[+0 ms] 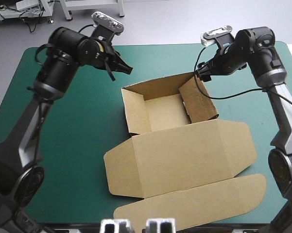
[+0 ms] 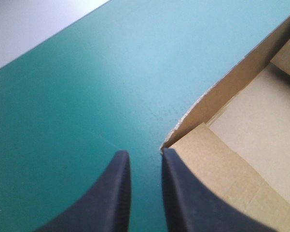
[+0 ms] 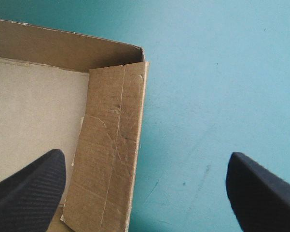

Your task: Fold the box

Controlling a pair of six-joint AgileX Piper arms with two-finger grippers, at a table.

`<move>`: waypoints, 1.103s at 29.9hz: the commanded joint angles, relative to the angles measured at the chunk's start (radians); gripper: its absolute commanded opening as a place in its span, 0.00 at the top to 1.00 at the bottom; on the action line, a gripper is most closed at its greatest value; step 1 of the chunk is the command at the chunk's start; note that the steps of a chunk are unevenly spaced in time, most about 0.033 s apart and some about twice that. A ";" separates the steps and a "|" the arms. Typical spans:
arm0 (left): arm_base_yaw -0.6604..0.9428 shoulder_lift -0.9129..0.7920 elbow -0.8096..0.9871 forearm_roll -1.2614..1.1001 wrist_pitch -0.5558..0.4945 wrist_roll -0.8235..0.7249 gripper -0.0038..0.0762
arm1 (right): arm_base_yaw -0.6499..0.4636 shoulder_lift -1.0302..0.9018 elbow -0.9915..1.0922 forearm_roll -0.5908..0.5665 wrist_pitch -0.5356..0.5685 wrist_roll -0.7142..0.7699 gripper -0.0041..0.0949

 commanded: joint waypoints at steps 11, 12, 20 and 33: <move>-0.002 -0.500 0.513 0.136 0.035 -0.012 0.96 | -0.005 0.023 -0.029 0.089 0.003 -0.040 0.23; -0.002 -0.529 0.564 0.136 0.035 -0.012 0.96 | -0.005 0.032 -0.029 0.105 0.003 -0.042 0.24; -0.002 -0.671 0.857 0.184 0.035 -0.160 0.96 | -0.001 0.134 -0.029 0.139 0.003 -0.074 0.31; -0.002 -0.694 0.922 0.213 0.000 -0.237 0.96 | -0.001 0.281 -0.029 0.131 0.003 -0.076 0.40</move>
